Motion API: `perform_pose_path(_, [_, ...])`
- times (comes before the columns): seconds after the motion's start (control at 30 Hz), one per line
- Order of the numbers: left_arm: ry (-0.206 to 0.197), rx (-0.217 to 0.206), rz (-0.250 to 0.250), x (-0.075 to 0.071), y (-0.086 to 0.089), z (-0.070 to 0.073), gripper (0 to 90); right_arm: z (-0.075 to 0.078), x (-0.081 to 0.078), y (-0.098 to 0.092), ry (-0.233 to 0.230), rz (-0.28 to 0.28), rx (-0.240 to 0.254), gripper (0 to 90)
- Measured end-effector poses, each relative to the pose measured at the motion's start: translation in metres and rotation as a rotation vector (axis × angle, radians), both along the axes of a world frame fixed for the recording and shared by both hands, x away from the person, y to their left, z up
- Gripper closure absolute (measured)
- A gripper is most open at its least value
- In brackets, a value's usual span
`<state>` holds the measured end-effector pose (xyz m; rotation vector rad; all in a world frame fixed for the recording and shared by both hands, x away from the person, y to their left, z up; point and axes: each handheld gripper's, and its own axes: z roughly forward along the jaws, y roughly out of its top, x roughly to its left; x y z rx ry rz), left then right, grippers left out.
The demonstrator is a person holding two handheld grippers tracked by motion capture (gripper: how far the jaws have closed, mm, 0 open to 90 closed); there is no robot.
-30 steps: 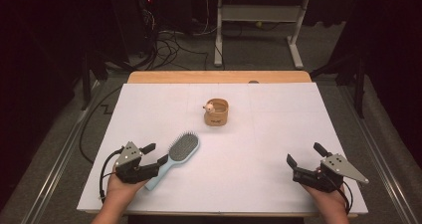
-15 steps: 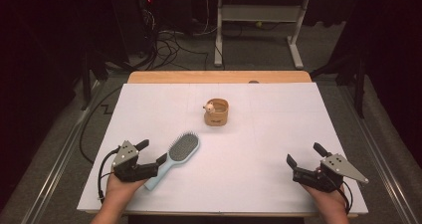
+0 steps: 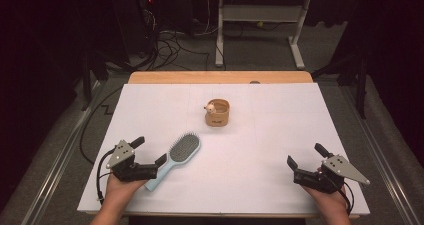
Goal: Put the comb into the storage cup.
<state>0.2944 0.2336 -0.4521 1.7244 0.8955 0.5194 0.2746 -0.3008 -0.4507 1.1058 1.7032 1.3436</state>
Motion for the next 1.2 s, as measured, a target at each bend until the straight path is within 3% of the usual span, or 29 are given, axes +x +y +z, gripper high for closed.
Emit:
perform_pose_path(0.4, [0.005,0.012,0.012,0.000,0.000,0.000,0.0,0.001,-0.002,0.002,-0.017,0.004,-0.021,0.7])
perform_pose_path(0.63, [0.022,-0.007,0.012,0.000,0.001,0.003,0.5,0.001,-0.006,0.006,-0.011,0.001,-0.054,0.7])
perform_pose_path(1.07, [0.091,0.142,-0.004,0.001,-0.014,0.002,1.5,0.000,-0.006,0.007,-0.016,0.017,-0.061,0.7])
perform_pose_path(1.2, [0.128,0.178,-0.020,0.002,-0.017,0.000,2.2,0.000,-0.006,0.008,-0.018,0.018,-0.062,0.7])
